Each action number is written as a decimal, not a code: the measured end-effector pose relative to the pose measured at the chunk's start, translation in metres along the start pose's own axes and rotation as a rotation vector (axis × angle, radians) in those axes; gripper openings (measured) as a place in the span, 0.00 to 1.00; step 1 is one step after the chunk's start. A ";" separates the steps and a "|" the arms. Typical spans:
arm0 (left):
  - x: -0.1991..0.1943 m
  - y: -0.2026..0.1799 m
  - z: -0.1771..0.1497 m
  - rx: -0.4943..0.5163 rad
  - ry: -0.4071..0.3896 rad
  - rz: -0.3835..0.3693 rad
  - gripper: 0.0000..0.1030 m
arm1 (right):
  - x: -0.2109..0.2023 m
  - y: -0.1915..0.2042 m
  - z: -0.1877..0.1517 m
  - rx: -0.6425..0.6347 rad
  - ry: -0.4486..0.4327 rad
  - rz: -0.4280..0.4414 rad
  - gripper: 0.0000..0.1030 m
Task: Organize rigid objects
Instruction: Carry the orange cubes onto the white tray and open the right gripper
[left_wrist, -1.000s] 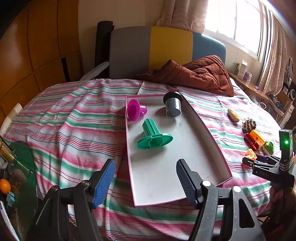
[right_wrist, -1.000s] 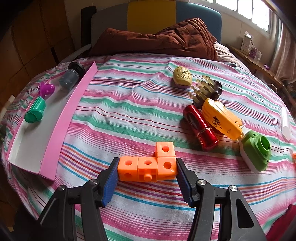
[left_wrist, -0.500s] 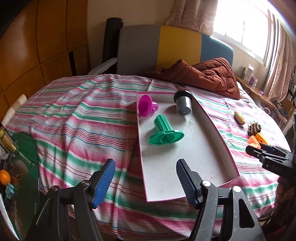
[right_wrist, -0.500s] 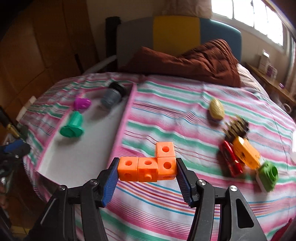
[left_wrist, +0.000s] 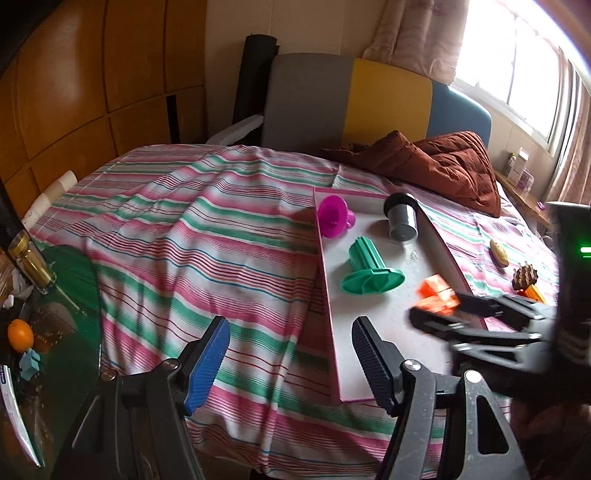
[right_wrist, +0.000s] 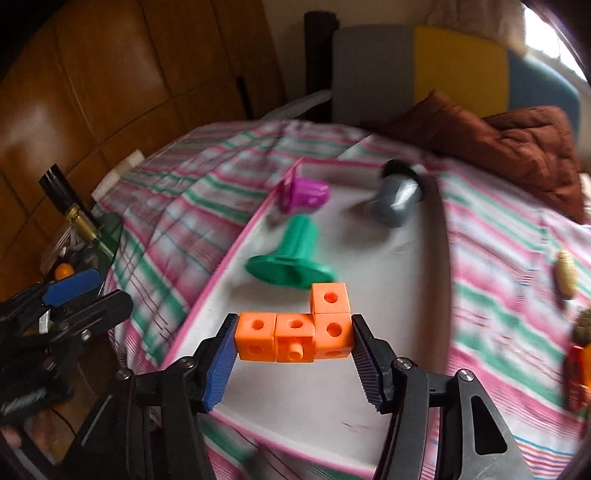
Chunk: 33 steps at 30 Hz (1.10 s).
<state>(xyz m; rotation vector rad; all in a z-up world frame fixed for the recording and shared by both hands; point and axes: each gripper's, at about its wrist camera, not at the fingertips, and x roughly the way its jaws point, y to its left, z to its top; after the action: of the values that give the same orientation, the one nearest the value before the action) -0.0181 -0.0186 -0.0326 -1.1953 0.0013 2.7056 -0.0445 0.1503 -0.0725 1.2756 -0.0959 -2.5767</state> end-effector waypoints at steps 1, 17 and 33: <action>-0.001 0.002 0.000 -0.002 -0.002 0.004 0.68 | 0.008 0.005 0.002 -0.005 0.010 0.003 0.58; 0.003 0.009 -0.001 -0.008 0.012 0.017 0.68 | 0.046 0.020 0.006 -0.003 0.072 0.027 0.64; -0.005 0.001 0.001 0.007 -0.003 0.008 0.68 | -0.020 -0.007 0.002 0.067 -0.074 -0.021 0.72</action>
<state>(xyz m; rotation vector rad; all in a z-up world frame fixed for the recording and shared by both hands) -0.0154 -0.0208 -0.0281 -1.1914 0.0148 2.7128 -0.0354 0.1621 -0.0569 1.2103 -0.1849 -2.6598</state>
